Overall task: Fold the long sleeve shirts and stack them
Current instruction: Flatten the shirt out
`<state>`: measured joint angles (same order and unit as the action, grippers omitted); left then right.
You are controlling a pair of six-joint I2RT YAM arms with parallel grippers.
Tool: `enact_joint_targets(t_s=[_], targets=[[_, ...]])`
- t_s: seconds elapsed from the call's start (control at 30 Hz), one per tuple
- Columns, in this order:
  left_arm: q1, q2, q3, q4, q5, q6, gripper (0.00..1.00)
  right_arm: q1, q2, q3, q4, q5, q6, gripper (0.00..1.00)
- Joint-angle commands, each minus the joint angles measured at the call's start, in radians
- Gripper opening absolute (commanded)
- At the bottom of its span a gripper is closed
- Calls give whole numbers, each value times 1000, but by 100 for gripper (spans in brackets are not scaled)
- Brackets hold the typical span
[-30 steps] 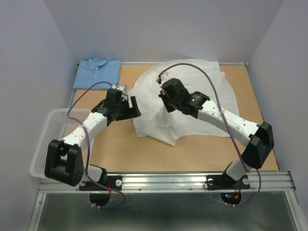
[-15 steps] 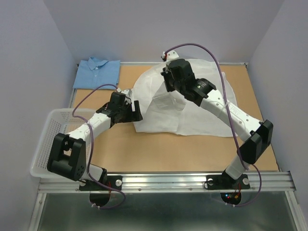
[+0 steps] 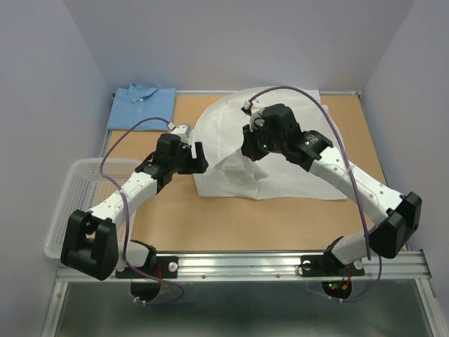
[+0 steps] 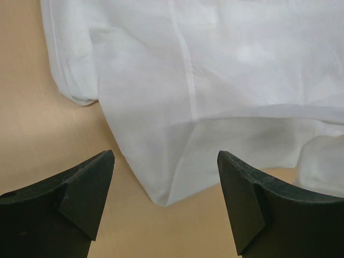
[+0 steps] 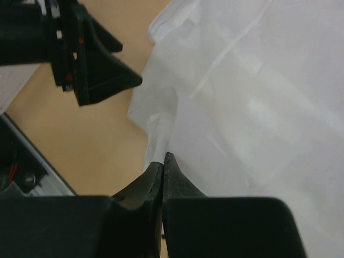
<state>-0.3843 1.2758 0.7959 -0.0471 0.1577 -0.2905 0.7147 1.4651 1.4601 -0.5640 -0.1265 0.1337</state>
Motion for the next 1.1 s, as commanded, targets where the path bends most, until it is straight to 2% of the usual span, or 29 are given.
enact_joint_targets(t_s=[0.0, 0.17, 0.33, 0.5, 0.67, 0.7, 0.77, 0.87, 0.97, 1.07], targets=[[4, -27, 20, 26, -20, 7, 89, 2, -54, -162, -68, -250, 67, 0], [4, -4, 48, 9, 15, 40, 89, 2, -54, -306, -76, -376, 109, 1], [4, 2, 45, -2, 94, 86, 89, 2, -28, -415, -85, -378, 138, 1], [4, 3, 22, -22, 52, 7, 89, 2, -17, -454, -171, -423, 132, 1], [4, 33, -11, -43, 5, -130, 89, 2, 21, -406, -362, -355, 60, 6], [4, 36, -17, -48, -4, -145, 89, 2, 24, -402, -381, -348, 44, 9], [4, 54, -21, -71, -40, -186, 89, 2, 23, -379, -404, -346, 44, 27], [4, 76, -30, -86, -76, -232, 89, 2, 17, -313, -422, -260, 84, 69], [5, 94, -38, -89, -87, -260, 87, -1, 29, -218, -445, -90, 132, 84], [7, 115, -49, -79, -87, -274, 85, -46, 60, -169, -453, 56, 185, 86]])
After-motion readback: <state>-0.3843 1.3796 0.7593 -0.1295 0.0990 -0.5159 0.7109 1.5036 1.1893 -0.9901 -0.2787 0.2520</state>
